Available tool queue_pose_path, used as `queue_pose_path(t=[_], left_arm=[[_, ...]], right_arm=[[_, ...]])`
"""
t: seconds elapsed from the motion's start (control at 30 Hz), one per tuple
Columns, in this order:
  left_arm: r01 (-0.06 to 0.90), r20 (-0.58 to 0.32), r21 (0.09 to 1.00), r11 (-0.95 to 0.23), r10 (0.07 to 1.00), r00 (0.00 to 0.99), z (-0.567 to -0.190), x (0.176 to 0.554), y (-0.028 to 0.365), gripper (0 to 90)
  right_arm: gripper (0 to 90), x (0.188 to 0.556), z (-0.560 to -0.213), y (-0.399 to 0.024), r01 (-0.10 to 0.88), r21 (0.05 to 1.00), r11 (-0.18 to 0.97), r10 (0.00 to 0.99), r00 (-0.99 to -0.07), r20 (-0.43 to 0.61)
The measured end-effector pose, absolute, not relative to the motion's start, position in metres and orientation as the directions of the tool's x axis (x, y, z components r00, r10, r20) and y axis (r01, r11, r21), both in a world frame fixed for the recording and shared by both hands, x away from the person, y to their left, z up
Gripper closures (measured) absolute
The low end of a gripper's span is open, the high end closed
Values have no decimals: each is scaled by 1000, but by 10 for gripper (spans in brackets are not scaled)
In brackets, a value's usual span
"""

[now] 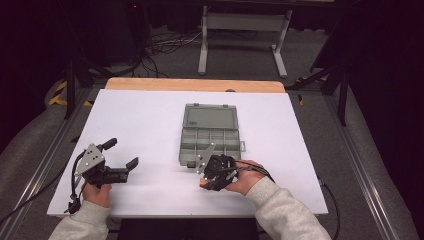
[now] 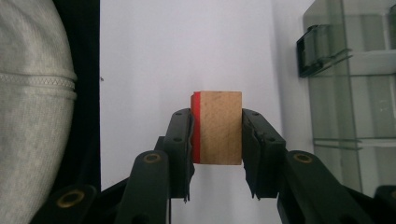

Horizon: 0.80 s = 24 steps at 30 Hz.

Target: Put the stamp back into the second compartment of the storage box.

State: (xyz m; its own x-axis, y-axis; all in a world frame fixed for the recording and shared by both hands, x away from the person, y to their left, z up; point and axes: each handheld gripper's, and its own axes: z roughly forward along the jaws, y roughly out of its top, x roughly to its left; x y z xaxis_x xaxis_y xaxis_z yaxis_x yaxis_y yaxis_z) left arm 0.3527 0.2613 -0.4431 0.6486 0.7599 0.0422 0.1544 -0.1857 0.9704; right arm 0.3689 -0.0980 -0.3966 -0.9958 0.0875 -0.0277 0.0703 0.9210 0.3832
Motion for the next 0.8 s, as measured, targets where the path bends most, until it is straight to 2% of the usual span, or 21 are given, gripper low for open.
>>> queue_pose_path(t=[0.27, 0.8], left_arm=[[154, 42, 970, -186, 760, 649, -443, 353, 261, 10], [158, 40, 970, -184, 763, 646, -443, 353, 261, 10]], right_arm=[[658, 372, -384, -106, 94, 451, 888, 127, -991, -42], [658, 375, -365, -112, 77, 564, 822, 175, -977, -121]])
